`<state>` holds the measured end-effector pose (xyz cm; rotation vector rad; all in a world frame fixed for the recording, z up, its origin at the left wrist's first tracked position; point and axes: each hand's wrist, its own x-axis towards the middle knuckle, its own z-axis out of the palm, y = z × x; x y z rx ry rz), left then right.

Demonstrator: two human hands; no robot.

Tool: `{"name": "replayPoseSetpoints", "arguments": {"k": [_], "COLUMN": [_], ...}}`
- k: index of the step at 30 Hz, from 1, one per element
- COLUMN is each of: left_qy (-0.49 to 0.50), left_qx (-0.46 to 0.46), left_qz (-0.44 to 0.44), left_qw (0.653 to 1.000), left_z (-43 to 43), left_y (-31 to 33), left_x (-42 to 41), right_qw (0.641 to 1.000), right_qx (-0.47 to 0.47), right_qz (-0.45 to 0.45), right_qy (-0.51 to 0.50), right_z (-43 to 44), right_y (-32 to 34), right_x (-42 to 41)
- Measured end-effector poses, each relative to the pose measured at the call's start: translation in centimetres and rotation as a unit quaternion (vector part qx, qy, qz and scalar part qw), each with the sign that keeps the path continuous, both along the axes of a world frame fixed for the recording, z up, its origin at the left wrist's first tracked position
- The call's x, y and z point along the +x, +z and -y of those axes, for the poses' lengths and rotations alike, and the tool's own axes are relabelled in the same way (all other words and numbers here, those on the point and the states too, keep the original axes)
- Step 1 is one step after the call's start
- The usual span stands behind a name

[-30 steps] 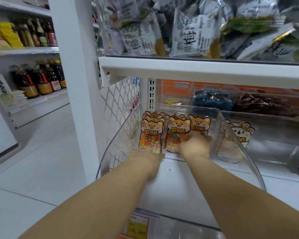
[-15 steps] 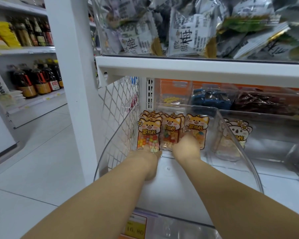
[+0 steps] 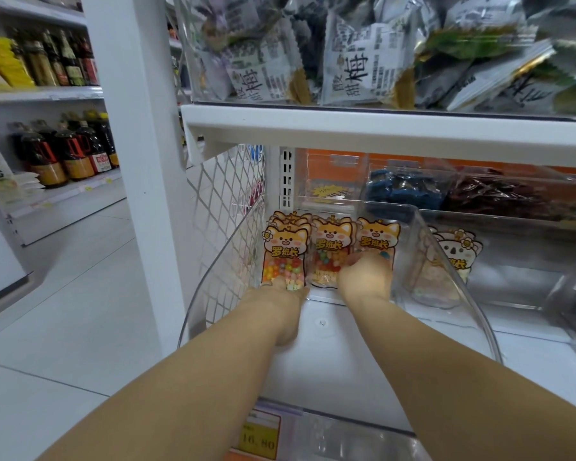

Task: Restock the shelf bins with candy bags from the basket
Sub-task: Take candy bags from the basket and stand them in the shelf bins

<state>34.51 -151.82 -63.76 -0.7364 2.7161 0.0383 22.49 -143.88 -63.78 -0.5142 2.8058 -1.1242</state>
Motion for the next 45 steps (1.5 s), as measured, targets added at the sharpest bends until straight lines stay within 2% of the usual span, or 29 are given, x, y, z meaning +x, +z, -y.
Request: {"name": "replayPoseSetpoints", "arguments": {"k": [11, 19, 22, 25, 29, 32, 34, 36, 41, 45], "left_qy": [0.011, 0.008, 0.017, 0.023, 0.015, 0.028, 0.04, 0.043, 0.035, 0.032], "left_qx": [-0.003, -0.002, 0.022, 0.067, 0.134, 0.206, 0.246, 0.269, 0.285, 0.26], "left_qz": [0.026, 0.003, -0.062, -0.182, -0.368, -0.436, -0.432, -0.405, -0.289, -0.142], "left_qw": [1.0, 1.0, 0.998, 0.981, 0.92, 0.876, 0.867, 0.873, 0.913, 0.954], "left_z": [-0.7, -3.3, -4.6, -6.9, -12.3, -17.3, -20.5, -23.0, -27.0, -28.3], "left_y": [1.1, 3.8, 5.3, 5.8, 5.9, 5.1, 3.6, 1.5, -5.5, -11.5], "left_x": [-0.2, 2.8, 5.1, 7.7, 12.2, 15.4, 16.8, 17.6, 17.3, 18.3], "right_qw": [0.997, 0.992, 0.984, 0.971, 0.95, 0.942, 0.944, 0.948, 0.966, 0.966], "right_qx": [0.024, -0.022, -0.049, -0.099, -0.158, -0.156, -0.151, -0.136, -0.052, 0.041], "right_qz": [0.048, 0.063, 0.059, 0.046, 0.029, 0.02, 0.028, 0.045, 0.076, 0.141], "right_qy": [0.05, 0.108, 0.162, 0.212, 0.266, 0.296, 0.293, 0.284, 0.243, 0.215], "right_z": [-0.3, -4.0, -6.9, -10.8, -17.3, -22.7, -26.1, -29.1, -34.4, -37.8], "right_y": [0.3, 3.0, 5.3, 7.7, 9.1, 8.3, 6.5, 4.4, -2.3, -8.0], "right_x": [0.6, 3.8, 5.9, 9.1, 13.0, 15.6, 17.1, 18.0, 17.1, 15.9]}}
